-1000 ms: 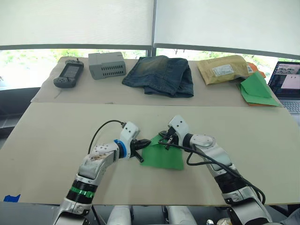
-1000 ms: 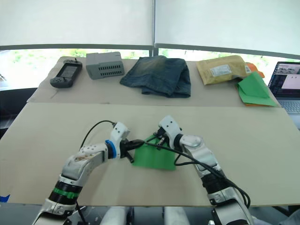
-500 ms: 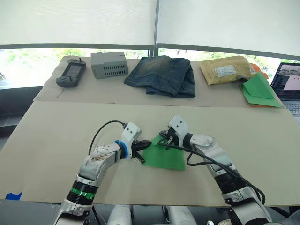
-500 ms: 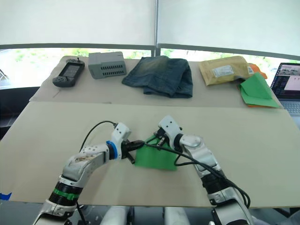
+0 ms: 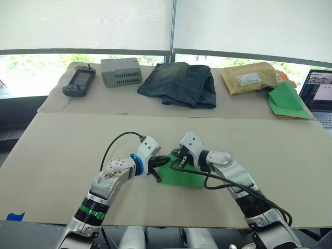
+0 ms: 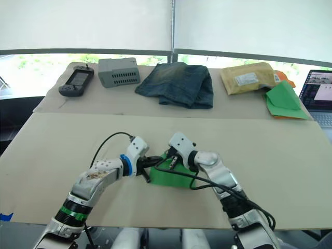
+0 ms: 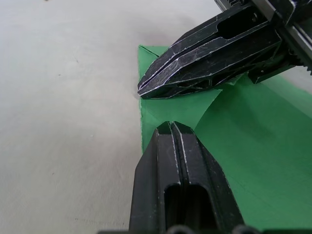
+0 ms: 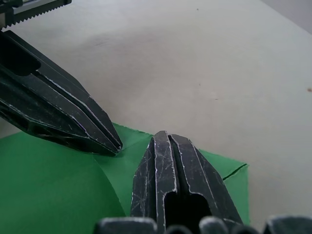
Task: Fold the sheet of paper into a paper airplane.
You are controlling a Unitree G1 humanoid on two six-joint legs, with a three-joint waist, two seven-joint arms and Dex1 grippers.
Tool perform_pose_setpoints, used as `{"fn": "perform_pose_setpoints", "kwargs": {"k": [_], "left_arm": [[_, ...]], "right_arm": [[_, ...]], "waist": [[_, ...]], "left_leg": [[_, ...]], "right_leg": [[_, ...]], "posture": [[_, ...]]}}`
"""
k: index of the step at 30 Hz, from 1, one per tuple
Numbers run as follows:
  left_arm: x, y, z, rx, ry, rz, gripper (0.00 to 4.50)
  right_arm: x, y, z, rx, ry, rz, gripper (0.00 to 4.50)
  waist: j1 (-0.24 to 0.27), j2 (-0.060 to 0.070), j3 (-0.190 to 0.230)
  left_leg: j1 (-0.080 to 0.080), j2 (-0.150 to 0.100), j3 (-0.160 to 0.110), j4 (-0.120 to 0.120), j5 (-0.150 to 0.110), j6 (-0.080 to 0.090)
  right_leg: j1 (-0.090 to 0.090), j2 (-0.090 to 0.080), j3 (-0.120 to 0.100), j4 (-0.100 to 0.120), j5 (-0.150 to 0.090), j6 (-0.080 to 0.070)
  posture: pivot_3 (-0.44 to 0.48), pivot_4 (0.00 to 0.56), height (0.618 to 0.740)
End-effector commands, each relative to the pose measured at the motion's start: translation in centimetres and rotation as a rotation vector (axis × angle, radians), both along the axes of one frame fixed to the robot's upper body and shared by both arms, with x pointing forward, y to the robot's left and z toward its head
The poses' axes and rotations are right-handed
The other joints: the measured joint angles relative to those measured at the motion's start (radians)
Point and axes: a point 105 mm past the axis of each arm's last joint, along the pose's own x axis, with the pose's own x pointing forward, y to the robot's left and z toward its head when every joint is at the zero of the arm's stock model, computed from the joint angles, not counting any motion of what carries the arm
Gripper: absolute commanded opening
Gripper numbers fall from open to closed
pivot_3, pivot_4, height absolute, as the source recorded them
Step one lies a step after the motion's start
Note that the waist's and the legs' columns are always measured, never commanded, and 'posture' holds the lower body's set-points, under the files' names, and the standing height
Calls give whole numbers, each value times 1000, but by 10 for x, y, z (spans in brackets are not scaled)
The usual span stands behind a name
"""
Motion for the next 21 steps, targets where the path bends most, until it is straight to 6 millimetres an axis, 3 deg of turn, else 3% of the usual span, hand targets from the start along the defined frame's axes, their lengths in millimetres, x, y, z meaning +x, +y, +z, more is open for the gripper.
{"fn": "perform_pose_setpoints", "kwargs": {"k": [1, 9, 14, 21], "left_arm": [[-8, 3, -27, 66, 87, 6, 17], [-7, 4, -26, 67, 76, 4, 17], [-3, 0, -23, 49, 64, 0, 17], [0, -11, -15, 18, 45, -25, 17]], "right_arm": [[10, -16, -12, -50, 16, -102, 0], [18, -46, 8, 4, -13, -175, 0], [17, -43, 13, 43, -18, -166, 0], [15, -41, 42, 138, -73, -171, 0]], "waist": [[0, 0, -2], [7, 0, -2], [6, 0, -2], [11, 0, -1]], "left_leg": [[0, 0, 0, 0, 0, 0], [-1, -1, 0, 0, 0, 0], [-1, 0, 0, 0, 0, 0], [-2, -1, 0, 0, 0, 0]], "right_leg": [[0, 0, 0, 0, 0, 0], [0, -1, 0, -1, 0, 0], [0, 0, 0, -1, 0, 0], [-1, -1, 0, -1, 0, 0]], "posture": [[0, 150, 740], [0, 150, 740], [0, 150, 740], [0, 150, 740]]}}
